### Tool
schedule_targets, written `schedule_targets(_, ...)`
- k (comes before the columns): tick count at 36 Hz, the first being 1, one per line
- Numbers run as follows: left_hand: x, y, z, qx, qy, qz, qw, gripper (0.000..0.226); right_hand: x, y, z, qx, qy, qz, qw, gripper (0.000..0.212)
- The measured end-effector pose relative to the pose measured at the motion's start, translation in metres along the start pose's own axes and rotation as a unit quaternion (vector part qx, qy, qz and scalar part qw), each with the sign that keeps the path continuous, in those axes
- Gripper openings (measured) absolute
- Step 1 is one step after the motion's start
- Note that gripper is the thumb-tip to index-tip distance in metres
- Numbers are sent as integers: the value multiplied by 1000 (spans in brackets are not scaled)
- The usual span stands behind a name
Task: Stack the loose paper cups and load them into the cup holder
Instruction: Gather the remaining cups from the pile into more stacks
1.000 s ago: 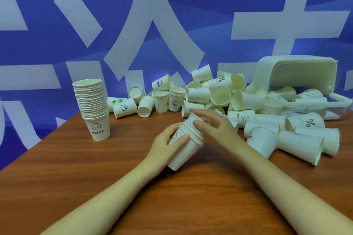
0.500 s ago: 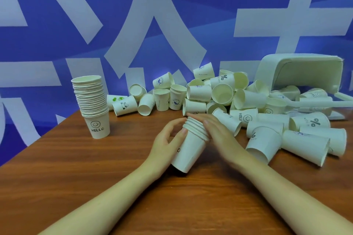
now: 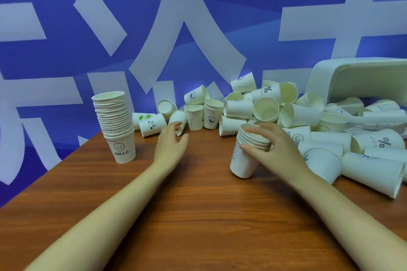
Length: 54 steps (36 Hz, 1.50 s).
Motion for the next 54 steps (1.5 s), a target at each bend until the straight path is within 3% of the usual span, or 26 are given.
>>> schedule_targets(4,44,-1,2,57,24,16,998,51,2,5,3,-22,-5,-6,1000,68)
schedule_targets(10,101,-24,18,109,13,8,994,59,4,8,5,-31,-16,-8,999,90)
schedule_targets(15,135,-49,20,152,12,-58,987,50,4,9,10,-6,-20,-4,1000,75)
schedule_targets(17,144,-55,19,159,-5,-87,983,56,4,7,12,-10,-21,-10,1000,79)
schedule_targets(20,148,-60,16,149,3,-71,986,60,4,1,14,-6,-30,-26,999,91)
schedule_targets(30,109,-50,25,44,5,-30,999,62,3,-8,16,38,-46,-14,998,96)
schedule_targets(33,89,-39,32,22,7,-12,1000,50,3,-10,15,64,-64,-12,996,102)
schedule_targets(38,56,-13,33,-38,27,1,999,63,2,-13,13,122,-84,-9,989,79)
schedule_targets(44,1,11,53,-218,3,6,976,55,-5,-16,5,176,-68,-22,982,45)
schedule_targets(48,-33,20,68,-352,-6,-33,935,47,-12,-17,-6,193,-38,-62,978,42)
schedule_targets(52,-45,24,73,-424,-14,-85,902,71,-18,-21,-10,199,-22,-75,977,32)
schedule_targets(54,-51,22,73,-412,-24,-111,904,69,-20,-23,-13,199,-20,-81,977,31)
Point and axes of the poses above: each hand's wrist, its own x-axis towards the middle knuckle, its own y-axis out of the back of the hand, z = x × y, the point moved 2 cm from there along x, towards the middle knuckle, and after that the axes turned 12 degrees about y, right-handed, at the moved point
